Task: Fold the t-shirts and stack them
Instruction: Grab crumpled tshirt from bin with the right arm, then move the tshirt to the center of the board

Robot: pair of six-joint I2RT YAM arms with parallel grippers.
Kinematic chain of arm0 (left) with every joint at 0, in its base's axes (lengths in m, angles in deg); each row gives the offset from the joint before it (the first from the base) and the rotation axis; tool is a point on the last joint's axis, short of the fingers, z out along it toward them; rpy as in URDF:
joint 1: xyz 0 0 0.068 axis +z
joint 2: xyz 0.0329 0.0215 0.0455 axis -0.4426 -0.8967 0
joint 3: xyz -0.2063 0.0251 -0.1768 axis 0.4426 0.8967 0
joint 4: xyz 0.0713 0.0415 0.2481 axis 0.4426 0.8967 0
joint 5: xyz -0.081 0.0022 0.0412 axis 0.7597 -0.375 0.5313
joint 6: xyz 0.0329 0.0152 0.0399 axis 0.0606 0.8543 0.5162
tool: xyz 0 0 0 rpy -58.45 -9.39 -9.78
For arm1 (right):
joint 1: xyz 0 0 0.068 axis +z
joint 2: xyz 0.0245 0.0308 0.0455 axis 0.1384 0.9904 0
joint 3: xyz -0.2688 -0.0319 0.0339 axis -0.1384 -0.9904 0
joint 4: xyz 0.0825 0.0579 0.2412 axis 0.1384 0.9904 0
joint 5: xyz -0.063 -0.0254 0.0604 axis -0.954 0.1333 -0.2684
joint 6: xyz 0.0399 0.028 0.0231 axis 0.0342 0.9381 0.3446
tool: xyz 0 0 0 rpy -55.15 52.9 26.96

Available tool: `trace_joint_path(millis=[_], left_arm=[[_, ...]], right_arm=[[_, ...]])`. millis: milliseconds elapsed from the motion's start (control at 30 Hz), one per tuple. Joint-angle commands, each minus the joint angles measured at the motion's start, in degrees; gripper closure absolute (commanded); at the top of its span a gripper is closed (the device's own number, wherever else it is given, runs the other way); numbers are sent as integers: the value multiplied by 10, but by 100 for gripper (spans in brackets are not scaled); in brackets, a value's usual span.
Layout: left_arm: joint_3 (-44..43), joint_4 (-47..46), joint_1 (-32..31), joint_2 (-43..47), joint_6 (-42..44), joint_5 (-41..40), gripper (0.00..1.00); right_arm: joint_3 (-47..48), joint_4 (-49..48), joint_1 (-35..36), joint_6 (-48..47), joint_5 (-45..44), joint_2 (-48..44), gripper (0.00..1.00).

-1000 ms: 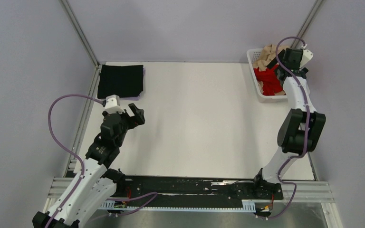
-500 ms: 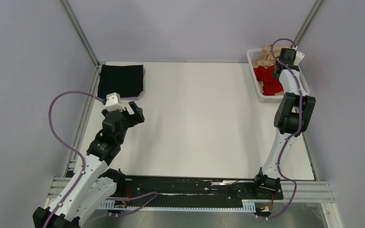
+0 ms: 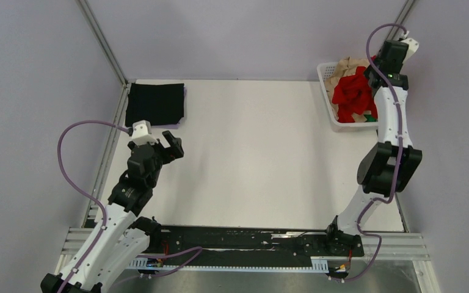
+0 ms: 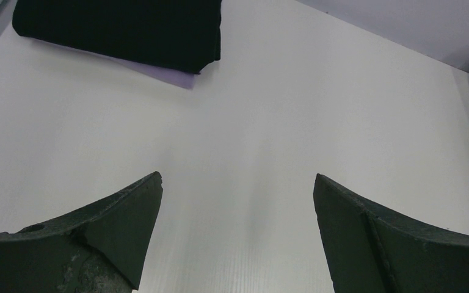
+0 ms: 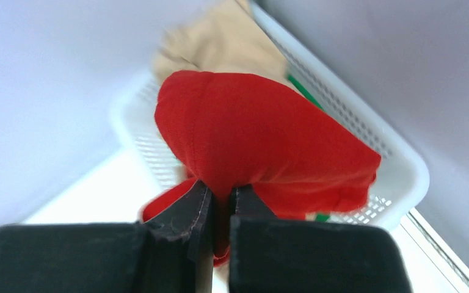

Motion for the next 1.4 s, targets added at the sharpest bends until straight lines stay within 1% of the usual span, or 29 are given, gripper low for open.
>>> trace_joint_path(millis=[0, 100, 200, 333, 500, 600, 667, 700, 800, 833, 867, 933, 967, 1033, 1067, 1100, 1133, 1233, 1333, 1367], left_arm=[[-11, -5, -2, 9, -10, 2, 0], [-8, -6, -2, 12, -16, 9, 0], [-7, -2, -2, 20, -21, 11, 0], [-6, 9, -2, 36, -28, 7, 0], [-14, 42, -2, 61, -44, -17, 0], [-20, 74, -2, 74, -59, -41, 0], [-23, 89, -2, 83, -67, -55, 0], [-25, 93, -2, 88, -70, -59, 0], [-24, 106, -2, 91, -85, -72, 0], [-25, 106, -2, 87, -89, -72, 0], [-25, 106, -2, 84, -90, -71, 0], [-25, 102, -2, 71, -93, -66, 0], [-27, 101, -2, 58, -95, -63, 0], [-33, 103, -2, 35, -98, -52, 0], [-38, 104, -2, 26, -99, -49, 0], [-41, 107, -2, 10, -101, -42, 0], [-46, 107, -2, 2, -102, -37, 0], [-56, 111, -2, -40, -107, -9, 0], [-67, 118, -2, -92, -113, 28, 0], [-68, 119, -2, -103, -115, 53, 0]], right_arm=[[-16, -95, 4, 2, 160, -151, 100], [-19, -104, 23, 11, 273, -192, 100], [-17, -108, 72, 5, 362, -218, 100], [-4, -115, 179, 3, 440, -234, 100], [-9, -116, 300, 5, 502, -227, 100], [-46, -117, 334, 9, 506, -231, 100], [-99, -117, 335, 22, 484, -246, 100], [-132, -117, 335, 26, 456, -259, 100], [-272, -124, 329, 41, 364, -297, 99], [-326, -131, 323, 48, 345, -305, 97], [-372, -137, 315, 57, 327, -308, 92], [-451, -138, 294, 80, 263, -301, 80], [-478, -134, 282, 90, 226, -295, 71], [-506, -110, 261, 106, 146, -284, 57], [-507, -93, 256, 111, 102, -282, 42], [-507, -77, 255, 113, 65, -283, 7], [-506, -70, 255, 114, 40, -288, 1], [-505, -70, 255, 107, 11, -305, 0], [-501, -80, 255, 82, 43, -313, 0], [-502, -86, 255, 71, 62, -313, 0]])
